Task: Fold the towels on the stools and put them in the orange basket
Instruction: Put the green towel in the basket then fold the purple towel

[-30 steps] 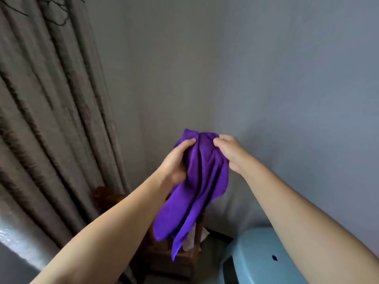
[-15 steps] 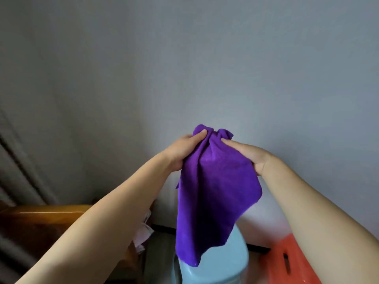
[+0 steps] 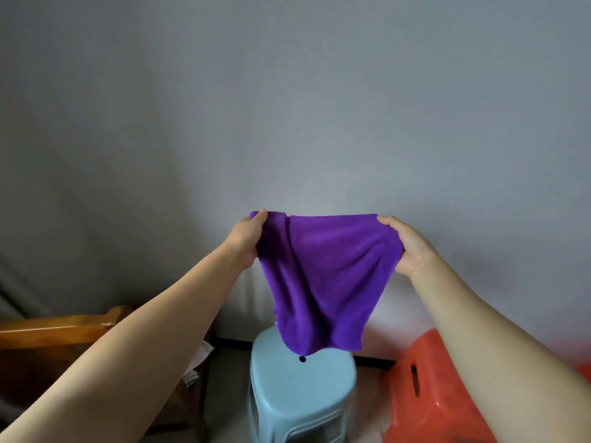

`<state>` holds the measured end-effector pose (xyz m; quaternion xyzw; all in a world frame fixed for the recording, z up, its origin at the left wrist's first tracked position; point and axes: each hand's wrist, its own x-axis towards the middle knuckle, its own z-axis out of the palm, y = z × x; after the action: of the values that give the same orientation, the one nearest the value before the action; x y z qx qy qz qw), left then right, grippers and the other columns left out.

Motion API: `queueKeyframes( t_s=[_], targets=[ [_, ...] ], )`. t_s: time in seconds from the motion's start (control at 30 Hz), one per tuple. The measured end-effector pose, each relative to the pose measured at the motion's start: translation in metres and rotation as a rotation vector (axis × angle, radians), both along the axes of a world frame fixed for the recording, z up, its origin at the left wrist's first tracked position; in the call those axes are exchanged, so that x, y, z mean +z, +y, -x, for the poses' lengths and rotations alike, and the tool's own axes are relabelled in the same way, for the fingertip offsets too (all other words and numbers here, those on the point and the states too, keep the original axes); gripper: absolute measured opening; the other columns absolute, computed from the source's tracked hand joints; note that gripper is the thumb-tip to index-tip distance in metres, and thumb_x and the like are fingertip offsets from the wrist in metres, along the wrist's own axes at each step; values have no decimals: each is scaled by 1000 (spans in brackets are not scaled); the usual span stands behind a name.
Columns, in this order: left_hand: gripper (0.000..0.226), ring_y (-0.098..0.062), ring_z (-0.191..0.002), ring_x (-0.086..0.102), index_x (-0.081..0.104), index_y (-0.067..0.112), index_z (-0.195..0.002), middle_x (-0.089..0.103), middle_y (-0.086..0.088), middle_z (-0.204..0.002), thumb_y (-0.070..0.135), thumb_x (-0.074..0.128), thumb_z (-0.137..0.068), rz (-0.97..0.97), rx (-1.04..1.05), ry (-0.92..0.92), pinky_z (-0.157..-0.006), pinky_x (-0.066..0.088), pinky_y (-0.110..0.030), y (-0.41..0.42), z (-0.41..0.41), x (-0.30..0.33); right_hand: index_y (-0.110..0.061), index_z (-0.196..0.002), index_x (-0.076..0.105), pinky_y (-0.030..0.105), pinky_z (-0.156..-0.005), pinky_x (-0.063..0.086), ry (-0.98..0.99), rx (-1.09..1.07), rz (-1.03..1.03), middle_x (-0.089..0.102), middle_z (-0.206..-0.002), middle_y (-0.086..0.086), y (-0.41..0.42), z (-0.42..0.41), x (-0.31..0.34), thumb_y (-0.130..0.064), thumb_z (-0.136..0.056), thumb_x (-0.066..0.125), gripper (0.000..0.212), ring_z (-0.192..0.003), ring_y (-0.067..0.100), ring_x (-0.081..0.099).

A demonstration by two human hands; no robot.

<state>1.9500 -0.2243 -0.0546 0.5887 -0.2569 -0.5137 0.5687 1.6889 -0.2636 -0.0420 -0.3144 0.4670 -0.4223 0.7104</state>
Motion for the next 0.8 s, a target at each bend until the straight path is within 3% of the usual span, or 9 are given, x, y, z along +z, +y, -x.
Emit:
queueKeyframes(
  t_s=[0.07, 0.13, 0.23, 0.33, 0.37, 0.47, 0.57, 0.67, 0.8],
  targets=[
    [33, -22, -102, 60, 53, 3, -120, 65, -8, -107, 28, 47, -98, 10, 72, 77, -98, 47, -36, -4, -8, 0, -12, -85, 64, 25, -57, 57, -23, -75, -31, 72, -67, 2, -6, 11, 0, -18, -86, 61, 6, -56, 15, 68],
    [23, -21, -103, 58, 58, 5, -108, 64, -8, -105, 23, 49, -98, 24, 98, 182, -97, 46, -36, -4, -15, 1, -10, -86, 63, 27, -59, 59, -87, -102, -46, 72, -67, 4, -8, 20, 2, -10, -82, 64, 4, -56, 15, 69],
    [15, -23, -105, 59, 60, 9, -94, 65, -9, -109, 19, 50, -97, 70, 96, 310, -101, 45, -39, -7, -23, 1, -12, -88, 61, 32, -70, 58, -126, -115, -56, 72, -72, 5, -11, 27, 2, -6, -58, 75, 34, -66, 18, 69],
    [19, -23, -110, 60, 61, 11, -107, 67, -8, -108, 20, 49, -97, 140, 82, 444, -103, 44, -41, -10, -25, 5, -15, -87, 58, 41, -77, 49, -82, -104, -91, 69, -83, 3, -13, 29, 7, -15, -86, 60, 2, -85, 19, 64],
    [20, -23, -110, 60, 61, 11, -108, 69, -7, -104, 23, 47, -97, 158, 74, 483, -103, 43, -40, -11, -25, 7, -15, -87, 57, 41, -76, 48, -58, -113, -101, 69, -83, 3, -15, 29, 6, -18, -90, 56, 4, -87, 20, 63],
    [25, -22, -97, 63, 60, 13, -86, 71, -5, -83, 29, 45, -97, 204, 20, 576, -100, 43, -40, -9, -26, 17, -17, -83, 57, 34, -62, 55, 28, -135, -87, 71, -59, 1, -19, 27, 3, -20, -94, 52, 12, -70, 18, 68],
    [21, -23, -98, 62, 59, 14, -87, 66, -5, -93, 27, 46, -98, 217, 33, 570, -102, 43, -42, -9, -29, 23, -16, -80, 58, 23, -43, 54, 78, -145, -94, 67, -49, -2, -25, 22, 0, -16, -94, 52, 15, -43, 11, 65],
    [22, -21, -91, 62, 59, 12, -81, 67, -3, -81, 23, 48, -97, 209, 57, 590, -105, 41, -40, -12, -35, 24, -13, -95, 58, 18, -43, 52, 28, -133, -61, 69, -54, -2, -31, 18, 1, -11, -94, 52, 7, -45, 9, 65],
    [24, -20, -109, 60, 60, 16, -79, 67, 1, -85, 34, 53, -94, 206, 100, 618, -105, 41, -39, -16, -46, 20, -24, -132, 41, 25, -56, 53, 120, -80, 75, 65, -88, 1, -37, 17, 6, 4, -90, 50, 51, -67, 11, 65]
  ],
)
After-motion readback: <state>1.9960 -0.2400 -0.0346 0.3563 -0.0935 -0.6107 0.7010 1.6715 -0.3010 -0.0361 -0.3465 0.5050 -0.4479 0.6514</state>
